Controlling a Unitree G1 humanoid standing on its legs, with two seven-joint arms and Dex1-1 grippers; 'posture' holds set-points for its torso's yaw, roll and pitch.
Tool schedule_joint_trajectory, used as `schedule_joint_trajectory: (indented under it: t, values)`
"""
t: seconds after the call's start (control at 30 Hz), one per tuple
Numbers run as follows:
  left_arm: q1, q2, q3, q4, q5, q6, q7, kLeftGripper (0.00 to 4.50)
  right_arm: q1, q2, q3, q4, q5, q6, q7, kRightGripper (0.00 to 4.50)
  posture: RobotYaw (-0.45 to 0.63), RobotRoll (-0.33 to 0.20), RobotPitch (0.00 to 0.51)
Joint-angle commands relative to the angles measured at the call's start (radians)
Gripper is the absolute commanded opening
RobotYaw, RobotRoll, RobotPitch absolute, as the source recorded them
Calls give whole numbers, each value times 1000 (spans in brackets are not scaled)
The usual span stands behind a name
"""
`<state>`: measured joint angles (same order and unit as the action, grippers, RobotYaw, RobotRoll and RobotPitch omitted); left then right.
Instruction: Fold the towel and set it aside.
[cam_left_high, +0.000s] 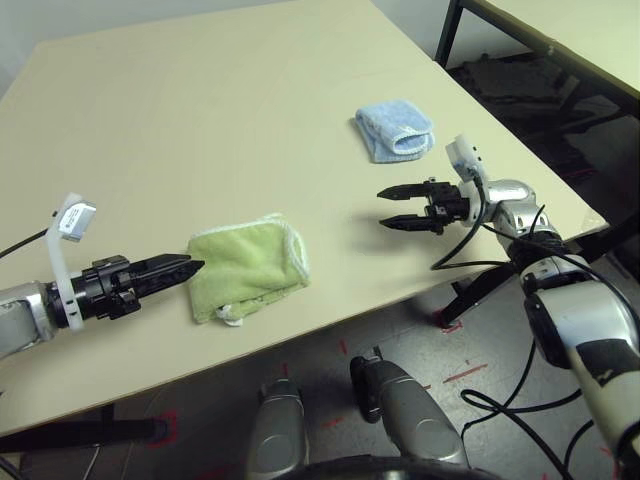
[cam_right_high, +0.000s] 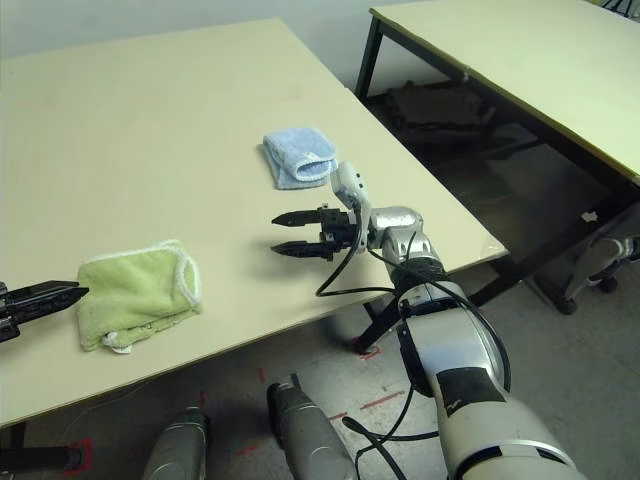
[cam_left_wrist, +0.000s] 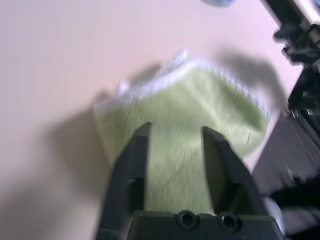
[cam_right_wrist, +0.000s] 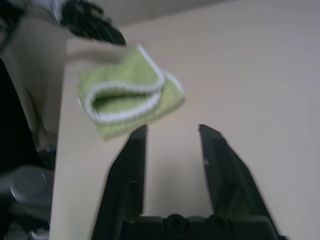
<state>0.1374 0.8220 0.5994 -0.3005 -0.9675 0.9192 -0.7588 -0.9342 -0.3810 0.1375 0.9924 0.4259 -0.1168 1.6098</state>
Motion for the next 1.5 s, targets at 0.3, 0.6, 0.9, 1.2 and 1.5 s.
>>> schedule_joint_trajectory:
  t: [0.3,0.6,0.9,1.2,1.5]
  values:
    - [186,-245,29,-323,70,-166,239,0,190,74,0,-570,62,276,-53,43,-64,0,182]
    - [201,-462,-106,-487,223,-269,539,0,269,166,60,-813,-4,368,-312,43,-57,0,185]
    - [229,-582,-322,-528,512,-373,705,0,321,264,96,-923,-105,545,-691,43,-44,0,194]
    - [205,-662,-420,-535,659,-455,782,0,382,324,109,-1064,-11,703,-785,43,-61,0,217]
    - [216,-689,-434,-503,703,-497,770,0,341,297,154,-992,-29,601,-689,43,-56,0,212]
